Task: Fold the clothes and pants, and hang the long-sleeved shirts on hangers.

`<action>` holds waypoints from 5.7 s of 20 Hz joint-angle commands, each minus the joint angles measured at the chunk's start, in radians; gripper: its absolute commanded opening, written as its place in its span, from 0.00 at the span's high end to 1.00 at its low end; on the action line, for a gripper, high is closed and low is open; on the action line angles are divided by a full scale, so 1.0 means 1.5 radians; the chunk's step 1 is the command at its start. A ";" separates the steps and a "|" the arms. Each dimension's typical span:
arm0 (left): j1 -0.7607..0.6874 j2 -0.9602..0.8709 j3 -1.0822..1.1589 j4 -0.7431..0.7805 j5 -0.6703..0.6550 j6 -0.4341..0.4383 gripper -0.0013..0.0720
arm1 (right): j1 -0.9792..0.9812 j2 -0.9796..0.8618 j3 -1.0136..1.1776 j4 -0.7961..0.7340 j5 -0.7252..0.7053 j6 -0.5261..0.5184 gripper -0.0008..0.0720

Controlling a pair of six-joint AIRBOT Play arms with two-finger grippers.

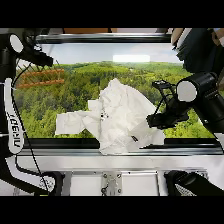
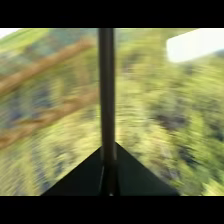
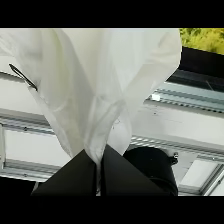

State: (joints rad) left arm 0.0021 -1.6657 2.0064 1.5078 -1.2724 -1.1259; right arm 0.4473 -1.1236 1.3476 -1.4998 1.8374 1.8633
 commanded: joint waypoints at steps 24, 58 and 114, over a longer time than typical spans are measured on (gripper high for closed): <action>0.135 0.249 -0.447 -0.388 -0.330 0.638 0.97 | 0.001 -0.001 0.000 0.001 -0.005 0.000 0.97; -0.174 0.169 -0.649 -0.444 -0.126 0.671 0.97 | -0.068 -0.005 0.094 0.016 -0.028 -0.041 0.97; -0.201 0.158 -0.650 -0.447 -0.128 0.694 0.97 | 0.079 -0.043 0.165 0.405 -0.265 -0.259 0.09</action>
State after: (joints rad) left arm -0.2993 -1.4284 1.0317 0.8371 -1.4647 -0.0856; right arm 0.5209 -1.1889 1.5951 -0.9180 1.5139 1.5330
